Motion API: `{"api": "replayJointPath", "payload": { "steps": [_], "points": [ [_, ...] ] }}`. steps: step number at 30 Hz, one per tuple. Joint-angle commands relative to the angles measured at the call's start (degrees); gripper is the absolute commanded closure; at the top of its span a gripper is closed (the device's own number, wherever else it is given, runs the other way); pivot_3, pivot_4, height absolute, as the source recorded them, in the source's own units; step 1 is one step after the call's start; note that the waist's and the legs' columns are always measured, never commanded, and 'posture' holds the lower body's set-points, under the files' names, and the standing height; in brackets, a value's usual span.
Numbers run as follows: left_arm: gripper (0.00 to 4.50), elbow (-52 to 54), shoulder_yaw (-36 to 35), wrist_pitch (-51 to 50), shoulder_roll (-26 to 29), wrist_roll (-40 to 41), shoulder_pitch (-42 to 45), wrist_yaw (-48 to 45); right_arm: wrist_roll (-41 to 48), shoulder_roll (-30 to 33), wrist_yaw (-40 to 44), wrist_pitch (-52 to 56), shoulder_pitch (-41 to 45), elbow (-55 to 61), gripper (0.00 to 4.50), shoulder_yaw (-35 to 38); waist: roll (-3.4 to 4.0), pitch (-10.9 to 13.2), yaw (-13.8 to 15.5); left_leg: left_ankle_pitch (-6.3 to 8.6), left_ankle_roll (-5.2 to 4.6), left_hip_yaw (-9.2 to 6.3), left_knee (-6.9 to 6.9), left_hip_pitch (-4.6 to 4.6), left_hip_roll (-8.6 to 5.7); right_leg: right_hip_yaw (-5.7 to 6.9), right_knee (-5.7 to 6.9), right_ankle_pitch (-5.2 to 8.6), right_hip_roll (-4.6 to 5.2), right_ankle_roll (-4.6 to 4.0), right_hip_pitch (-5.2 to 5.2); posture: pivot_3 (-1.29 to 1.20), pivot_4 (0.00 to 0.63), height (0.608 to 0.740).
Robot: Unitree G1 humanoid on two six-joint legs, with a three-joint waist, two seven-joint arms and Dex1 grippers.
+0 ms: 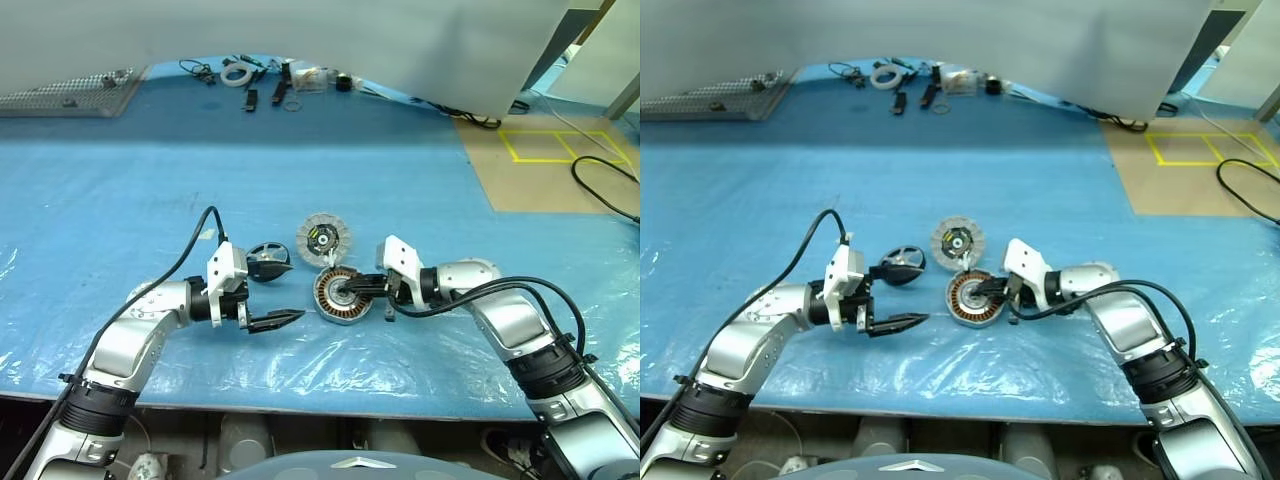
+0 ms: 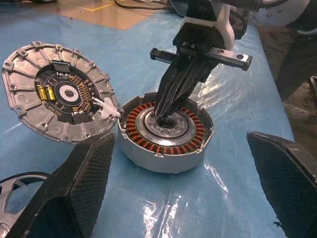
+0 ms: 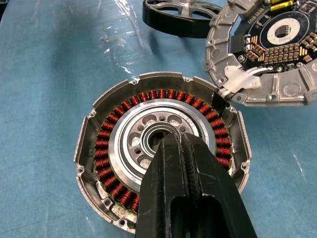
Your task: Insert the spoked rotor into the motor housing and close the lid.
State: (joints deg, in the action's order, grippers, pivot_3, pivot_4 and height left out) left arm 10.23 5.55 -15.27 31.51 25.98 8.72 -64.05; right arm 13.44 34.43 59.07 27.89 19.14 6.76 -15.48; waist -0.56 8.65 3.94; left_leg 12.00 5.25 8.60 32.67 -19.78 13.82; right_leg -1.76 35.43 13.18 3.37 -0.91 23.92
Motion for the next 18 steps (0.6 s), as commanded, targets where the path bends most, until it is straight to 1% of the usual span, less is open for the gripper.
{"api": "replayJointPath", "payload": {
  "steps": [1,4,9,14,18],
  "points": [
    [0.00,1.0,-0.3,0.7,0.1,0.3,0.3,0.0,7.1,-1.5,0.6,5.8,0.3,3.7,4.47,3.9,0.01,0.0,0.0,0.00,0.00,0.00,0.00,-0.02,0.00,0.00,0.00,0.00,0.00,0.00,0.09,0.00,0.150,0.740],
    [0.00,1.4,-0.5,0.5,0.1,0.6,0.0,0.0,10.6,-0.8,0.3,8.7,2.8,8.0,4.47,7.3,0.07,0.1,-0.2,-0.01,0.00,0.00,0.01,-0.21,0.01,0.00,0.03,-0.01,-0.05,0.01,0.34,0.00,0.150,0.740],
    [0.00,1.5,-0.7,0.4,0.3,0.8,-0.3,-0.2,14.7,1.9,-1.0,13.1,4.1,13.5,4.47,11.8,0.08,0.1,0.0,0.00,0.00,0.00,-0.03,-0.21,0.01,0.01,0.04,-0.02,-0.06,0.03,0.37,0.00,0.150,0.740],
    [0.00,1.5,-2.2,0.8,1.1,0.7,-0.7,0.3,14.4,5.7,-3.4,14.1,0.8,15.7,4.47,15.4,0.08,0.1,0.2,0.00,0.01,-0.01,-0.08,-0.25,0.00,0.00,0.00,-0.02,-0.05,0.03,0.36,0.00,0.150,0.740],
    [0.00,1.4,-5.7,-0.4,2.5,1.5,-1.4,2.1,14.7,6.4,-7.5,15.1,-4.3,16.6,4.47,19.5,0.07,0.1,0.1,0.00,0.01,-0.01,-0.12,-0.24,0.00,0.00,-0.01,-0.06,-0.06,0.10,0.36,0.00,0.150,0.740]
  ]
}}
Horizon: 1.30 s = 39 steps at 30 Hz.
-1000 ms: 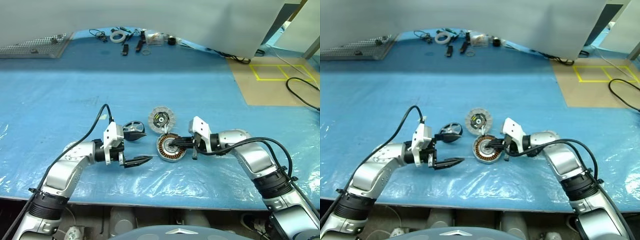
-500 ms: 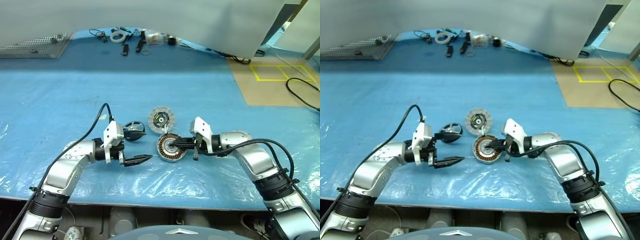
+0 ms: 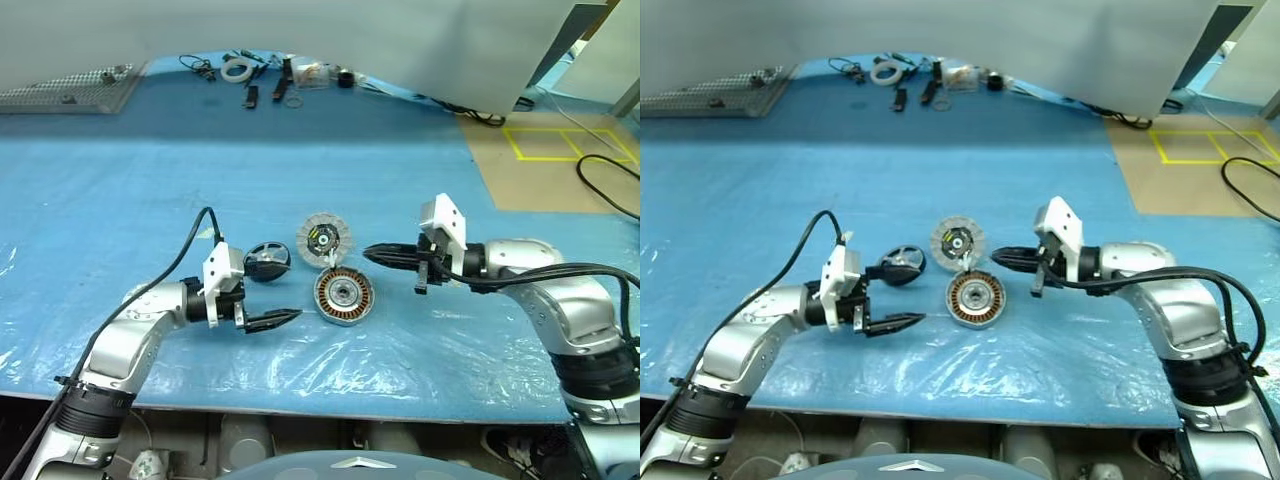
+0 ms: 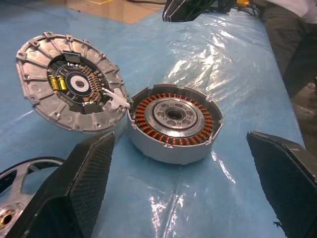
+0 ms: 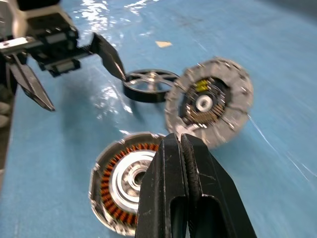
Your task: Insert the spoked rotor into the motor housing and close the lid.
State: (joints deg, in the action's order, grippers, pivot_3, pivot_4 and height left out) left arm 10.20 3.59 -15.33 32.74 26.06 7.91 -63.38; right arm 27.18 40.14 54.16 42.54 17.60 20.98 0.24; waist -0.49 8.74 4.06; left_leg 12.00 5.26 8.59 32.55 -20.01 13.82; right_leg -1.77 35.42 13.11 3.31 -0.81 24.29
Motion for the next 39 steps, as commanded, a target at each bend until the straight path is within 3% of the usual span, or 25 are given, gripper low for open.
{"api": "replayJointPath", "payload": {
  "steps": [1,8,17,20,22,26,31,35,39],
  "points": [
    [0.00,1.6,-4.8,-0.7,1.5,1.8,-1.0,2.0,1.4,0.5,-3.5,0.9,-4.4,3.2,4.47,4.7,0.00,0.0,0.0,0.00,0.00,0.00,0.00,0.01,0.00,0.00,0.00,0.01,0.00,-0.02,0.00,0.00,0.150,0.740],
    [0.00,3.3,-12.5,-5.1,3.7,5.1,-6.8,6.2,4.1,-3.9,-11.1,3.3,-11.4,9.2,4.47,7.4,0.00,0.0,-0.2,0.00,0.00,0.02,-0.13,0.01,0.00,0.03,-0.18,0.05,-0.01,-0.06,0.01,0.00,0.150,0.740],
    [0.00,4.8,-18.5,-14.7,4.7,12.3,-6.9,10.8,3.7,-5.9,-13.7,2.6,-9.6,7.5,4.47,4.4,0.00,0.0,-0.1,0.00,0.00,0.02,-0.11,0.01,-0.02,0.04,-0.31,0.05,0.00,-0.06,-0.02,0.00,0.150,0.740],
    [0.00,3.9,-14.9,-14.5,9.3,8.3,-2.9,8.0,3.2,-5.2,-12.7,1.9,-8.0,5.8,4.47,3.3,-0.02,0.0,-0.1,0.00,0.00,0.00,-0.13,0.01,0.01,0.05,-0.34,0.05,-0.01,-0.05,-0.02,0.00,0.150,0.740],
    [0.00,-1.0,-11.9,-17.5,13.4,8.0,6.2,3.9,2.8,-4.5,-11.5,1.1,-6.8,4.4,4.47,2.2,-0.02,0.0,0.4,0.00,0.00,-0.05,-0.13,0.01,0.01,0.06,-0.29,0.03,-0.01,-0.03,-0.03,0.00,0.150,0.740],
    [0.00,-14.6,1.0,-15.3,18.3,-2.1,23.6,-7.2,1.7,-4.8,-11.3,-0.6,-5.0,1.6,4.47,0.7,0.00,0.0,0.8,-0.01,0.00,-0.01,-0.02,0.10,-0.11,0.06,-0.18,0.01,0.00,0.02,-0.05,0.00,0.150,0.740],
    [0.00,-27.2,12.9,-13.1,15.6,-10.6,39.5,-18.1,1.5,-5.8,-12.6,-1.2,-6.2,2.3,4.47,0.0,0.01,0.0,0.5,-0.02,0.02,0.00,-0.18,0.10,-0.19,0.06,-0.18,-0.12,0.05,0.22,-0.04,0.00,0.150,0.740],
    [0.00,-35.1,19.2,-8.1,11.7,-17.1,46.9,-23.6,1.7,-6.5,-14.3,-1.2,-9.0,4.2,4.47,0.2,-0.01,0.0,0.8,-0.02,0.03,-0.07,-0.23,-0.06,-0.10,0.05,-0.19,-0.10,0.00,0.20,-0.01,0.00,0.150,0.740],
    [0.00,-42.9,22.3,3.3,9.1,-23.1,50.6,-26.8,2.1,-7.0,-15.8,-0.8,-11.1,6.3,4.47,0.4,-0.03,0.0,1.0,-0.02,0.04,-0.07,-0.21,-0.16,-0.14,0.04,-0.27,-0.12,0.01,0.22,-0.02,0.00,0.150,0.740]
  ]
}}
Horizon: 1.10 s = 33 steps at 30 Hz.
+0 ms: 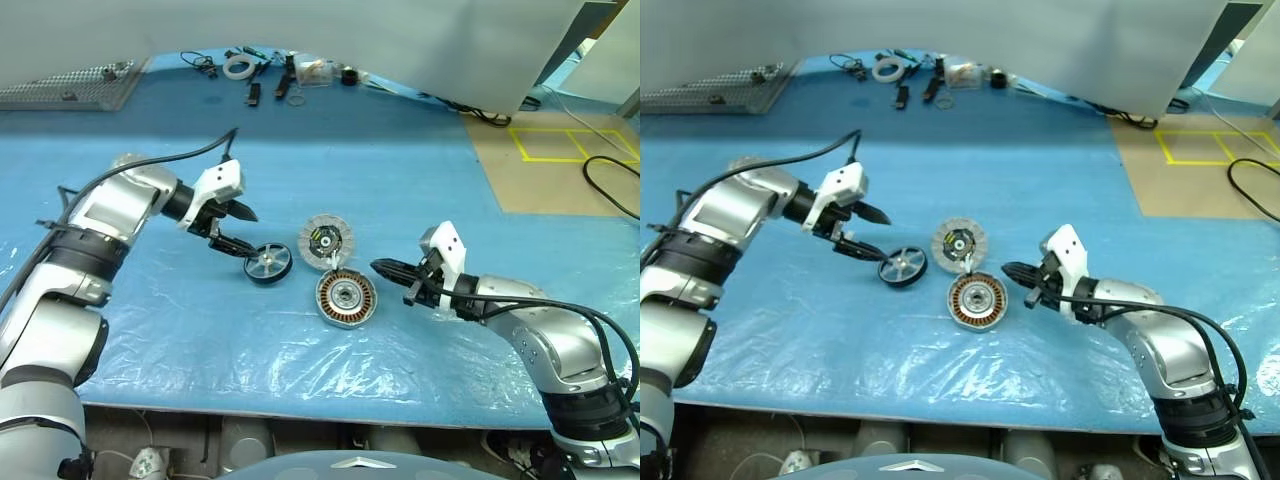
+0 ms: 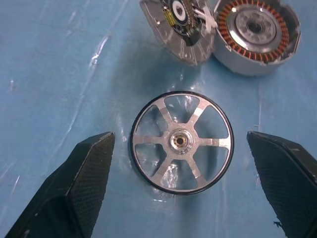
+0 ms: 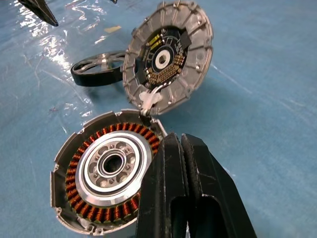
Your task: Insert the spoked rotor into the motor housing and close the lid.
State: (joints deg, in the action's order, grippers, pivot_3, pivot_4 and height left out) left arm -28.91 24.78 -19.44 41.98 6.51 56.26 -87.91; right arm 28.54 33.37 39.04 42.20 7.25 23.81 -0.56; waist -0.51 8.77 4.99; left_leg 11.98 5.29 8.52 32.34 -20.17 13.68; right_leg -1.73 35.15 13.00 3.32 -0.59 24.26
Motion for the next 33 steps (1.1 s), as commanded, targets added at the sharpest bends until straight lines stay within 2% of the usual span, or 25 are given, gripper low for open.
{"api": "replayJointPath", "payload": {
  "steps": [1,9,15,19,25,28,33],
  "points": [
    [0.00,-6.1,1.5,11.1,-0.6,-5.1,2.9,-2.3,1.0,-0.1,-0.8,-0.3,-1.4,4.0,4.47,1.3,0.00,0.0,0.2,0.00,0.00,0.00,0.00,0.02,0.00,0.00,0.01,0.00,0.00,0.00,0.00,0.00,0.150,0.740],
    [0.00,-18.7,-0.1,27.4,-5.9,-9.1,6.3,-3.3,3.1,5.4,5.5,-1.9,-5.1,9.7,4.47,1.8,-0.04,0.0,1.1,0.00,0.00,-0.08,0.15,0.06,0.01,-0.01,0.16,-0.02,0.08,0.03,-0.09,0.00,0.150,0.740],
    [0.00,-21.1,-1.3,29.2,-8.0,-7.6,6.3,-4.6,3.4,8.5,13.5,-7.7,-2.6,9.2,4.47,0.6,-0.12,0.1,0.8,0.00,0.00,-0.10,0.23,0.05,0.04,-0.02,0.33,-0.02,0.06,0.03,-0.12,0.00,0.150,0.740],
    [0.00,-21.1,-2.3,30.1,-8.4,-8.2,5.5,-4.5,2.0,6.8,17.0,-12.1,-0.1,6.9,4.47,-2.5,-0.13,0.1,0.7,0.01,-0.01,-0.10,0.29,0.03,0.03,-0.01,0.42,-0.01,0.06,0.02,-0.12,0.00,0.150,0.740],
    [0.00,-17.9,-3.4,27.2,-7.3,-7.3,3.2,-4.6,-7.2,1.1,13.6,-21.4,2.7,-1.4,4.47,-8.6,-0.16,0.1,0.6,0.01,-0.01,-0.10,0.39,0.06,0.05,0.02,0.48,-0.01,0.07,0.02,-0.10,0.00,0.150,0.740],
    [0.00,-15.9,-4.0,25.9,-6.5,-6.4,1.9,-4.6,-4.8,-0.7,14.7,-20.8,2.2,-2.0,4.47,-8.8,-0.16,0.1,0.6,0.00,0.00,-0.10,0.38,0.06,0.04,0.02,0.47,-0.01,0.08,0.01,-0.08,0.00,0.150,0.740],
    [0.00,-12.9,-3.4,25.2,-5.1,-4.4,-0.2,-4.6,-3.1,0.2,17.6,-20.3,2.3,0.0,4.47,-8.4,-0.18,0.1,0.6,0.01,-0.01,-0.12,0.35,0.05,0.05,0.01,0.41,-0.01,0.08,0.01,-0.08,0.00,0.150,0.740]
  ]
}}
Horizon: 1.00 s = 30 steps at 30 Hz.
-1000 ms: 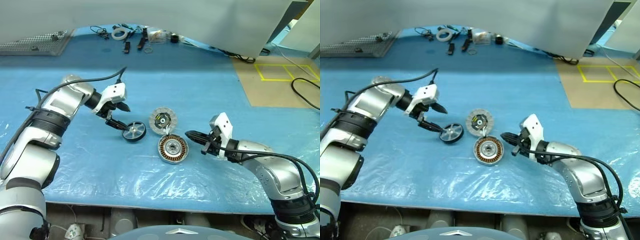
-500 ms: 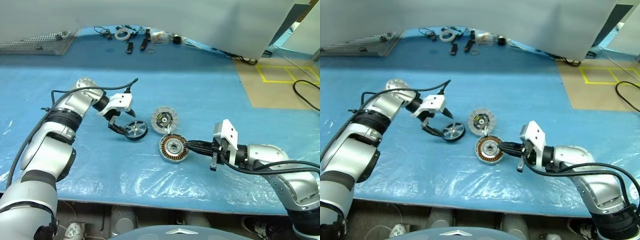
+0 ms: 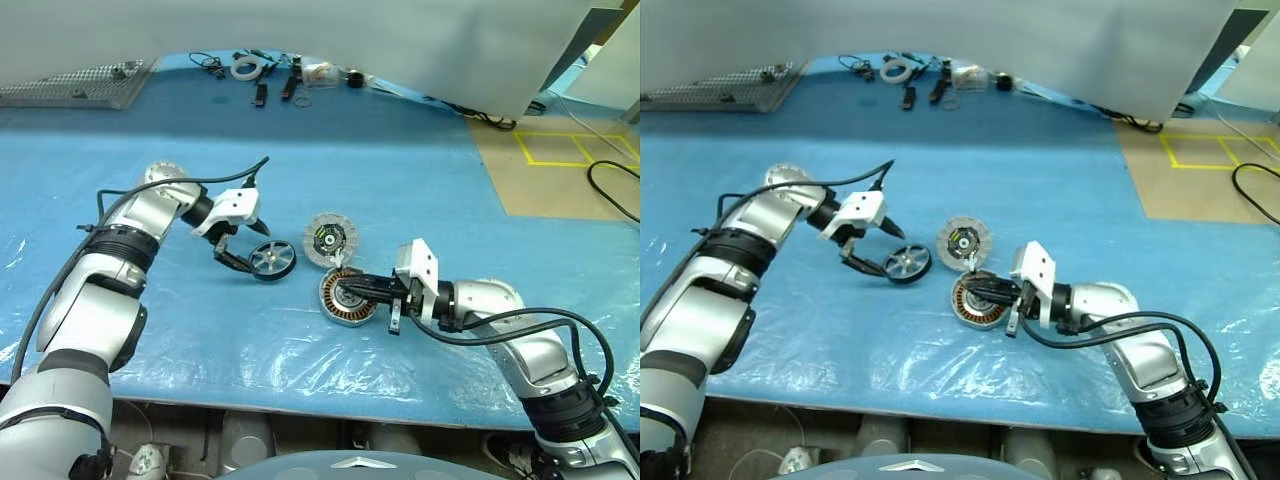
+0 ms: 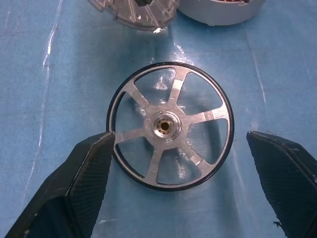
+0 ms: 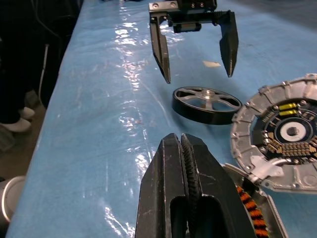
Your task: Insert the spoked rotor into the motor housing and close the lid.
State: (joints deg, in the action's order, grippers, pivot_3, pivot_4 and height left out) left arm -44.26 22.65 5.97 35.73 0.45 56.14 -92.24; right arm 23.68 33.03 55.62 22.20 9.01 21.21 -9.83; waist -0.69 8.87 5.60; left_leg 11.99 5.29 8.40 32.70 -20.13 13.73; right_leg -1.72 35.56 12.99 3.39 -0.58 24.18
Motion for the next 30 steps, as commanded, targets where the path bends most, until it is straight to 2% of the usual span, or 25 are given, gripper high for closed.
{"api": "replayJointPath", "payload": {
  "steps": [1,8,15,22,30],
  "points": [
    [0.00,2.5,-1.3,-0.2,1.0,1.7,-0.2,-0.3,1.6,1.0,1.0,0.0,0.8,3.0,4.47,1.0,0.00,0.0,0.0,0.00,0.00,0.00,0.00,0.01,0.00,0.00,0.01,0.00,0.00,0.00,0.00,0.00,0.150,0.740],
    [0.00,-3.1,-0.9,5.2,-1.7,-2.2,1.8,1.1,-0.3,2.9,-1.2,3.2,1.5,6.1,4.47,0.1,-0.01,0.0,0.1,0.00,0.00,-0.01,0.02,0.02,0.00,-0.01,0.03,0.00,-0.01,0.00,0.00,0.00,0.150,0.740],
    [0.00,-10.8,-0.3,10.1,-4.9,-6.7,4.5,4.5,-1.0,0.4,-6.5,7.7,3.3,7.6,4.47,-1.4,-0.02,0.0,0.0,0.00,0.01,-0.01,0.00,0.02,0.00,-0.01,0.01,-0.01,-0.01,0.01,0.00,0.00,0.150,0.740],
    [0.00,-14.4,-1.3,10.2,-5.7,-6.2,8.5,0.8,-2.0,0.2,-7.4,7.7,3.2,6.1,4.47,-2.3,-0.07,0.0,0.1,0.00,0.01,-0.03,-0.02,0.02,0.00,-0.01,-0.03,-0.01,-0.01,0.02,0.00,0.00,0.150,0.740],
    [0.00,-16.0,5.5,11.2,-4.0,-2.8,13.7,-0.3,-3.3,0.3,-6.1,5.3,2.2,3.5,4.47,-2.7,-0.08,0.1,0.0,0.00,0.01,-0.03,-0.06,0.02,-0.01,-0.01,-0.03,-0.01,-0.01,0.01,0.00,0.00,0.150,0.740]
  ]
}}
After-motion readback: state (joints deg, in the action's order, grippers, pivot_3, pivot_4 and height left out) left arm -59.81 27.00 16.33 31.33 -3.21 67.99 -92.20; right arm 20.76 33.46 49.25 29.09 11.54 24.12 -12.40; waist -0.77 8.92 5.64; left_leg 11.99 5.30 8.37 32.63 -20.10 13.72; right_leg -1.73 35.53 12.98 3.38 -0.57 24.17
